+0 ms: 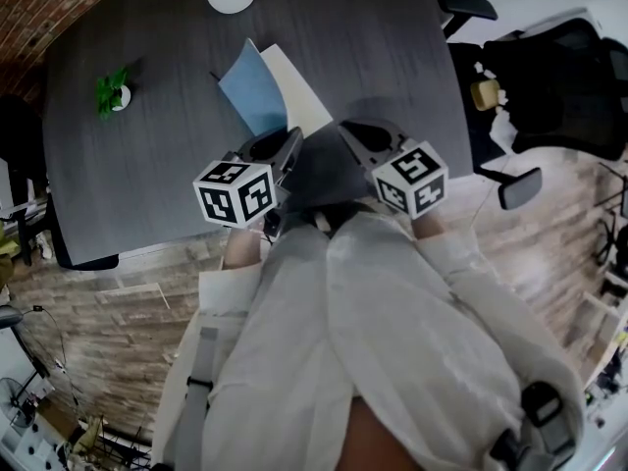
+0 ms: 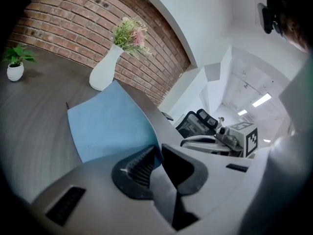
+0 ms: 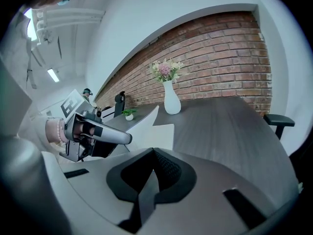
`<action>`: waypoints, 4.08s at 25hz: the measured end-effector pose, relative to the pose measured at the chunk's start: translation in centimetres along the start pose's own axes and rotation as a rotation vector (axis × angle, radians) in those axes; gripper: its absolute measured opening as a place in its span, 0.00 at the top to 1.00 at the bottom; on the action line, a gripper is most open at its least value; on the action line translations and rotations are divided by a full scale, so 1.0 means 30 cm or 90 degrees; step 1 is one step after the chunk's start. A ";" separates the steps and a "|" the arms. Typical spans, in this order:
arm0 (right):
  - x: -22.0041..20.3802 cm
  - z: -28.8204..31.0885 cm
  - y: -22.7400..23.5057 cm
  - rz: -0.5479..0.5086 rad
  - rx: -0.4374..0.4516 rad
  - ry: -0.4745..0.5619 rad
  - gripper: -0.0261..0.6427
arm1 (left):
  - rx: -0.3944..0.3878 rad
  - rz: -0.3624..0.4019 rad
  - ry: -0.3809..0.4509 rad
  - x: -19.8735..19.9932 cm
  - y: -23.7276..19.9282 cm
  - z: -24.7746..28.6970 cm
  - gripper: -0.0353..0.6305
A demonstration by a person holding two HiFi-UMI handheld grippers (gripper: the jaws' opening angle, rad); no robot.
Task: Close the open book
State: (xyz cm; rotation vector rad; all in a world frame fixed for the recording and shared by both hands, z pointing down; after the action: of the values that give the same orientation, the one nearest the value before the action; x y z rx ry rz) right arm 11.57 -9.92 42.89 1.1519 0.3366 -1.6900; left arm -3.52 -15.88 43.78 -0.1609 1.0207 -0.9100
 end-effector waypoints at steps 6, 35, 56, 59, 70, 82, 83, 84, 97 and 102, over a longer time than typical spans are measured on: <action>-0.014 0.001 0.052 0.032 0.033 0.002 0.95 | 0.027 -0.006 -0.010 -0.003 0.006 0.049 0.88; -0.078 -0.006 0.147 0.033 0.076 -0.012 0.95 | 0.126 0.031 -0.061 -0.041 0.021 0.198 0.88; -0.118 -0.034 0.202 0.086 0.006 0.007 0.95 | 0.126 0.190 -0.202 -0.030 0.020 0.280 0.85; -0.125 -0.037 0.199 0.090 0.002 0.009 0.95 | 0.126 0.202 -0.217 -0.026 0.023 0.287 0.85; -0.147 -0.043 0.170 0.109 -0.013 0.014 0.95 | 0.117 0.261 -0.274 -0.025 0.016 0.318 0.84; -0.167 -0.056 0.138 0.118 -0.029 0.010 0.95 | 0.143 0.379 -0.297 -0.047 0.043 0.327 0.83; -0.165 -0.056 0.134 0.118 -0.029 0.011 0.95 | 0.147 0.387 -0.291 -0.047 0.045 0.329 0.83; -0.163 -0.056 0.130 0.118 -0.031 0.013 0.95 | 0.151 0.395 -0.288 -0.049 0.047 0.330 0.82; -0.150 -0.079 0.104 0.113 -0.046 0.021 0.95 | 0.091 0.395 -0.302 -0.068 0.069 0.317 0.74; -0.118 -0.079 0.087 0.099 -0.035 0.017 0.95 | 0.063 0.360 -0.255 -0.056 0.073 0.312 0.74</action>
State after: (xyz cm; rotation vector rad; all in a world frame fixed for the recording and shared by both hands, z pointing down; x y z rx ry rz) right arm 15.10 -7.40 45.34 1.1319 0.3004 -1.5227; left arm 4.80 -15.91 48.87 0.0320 0.5947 -0.3848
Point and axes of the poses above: the fingertips, and each gripper's own axes: z forward along the fingers, y to its right, x out of its top, the point moved 6 cm from there along -z, backward along the fingers, and after that the axes turned 7 degrees about x, right-handed, at the moved point
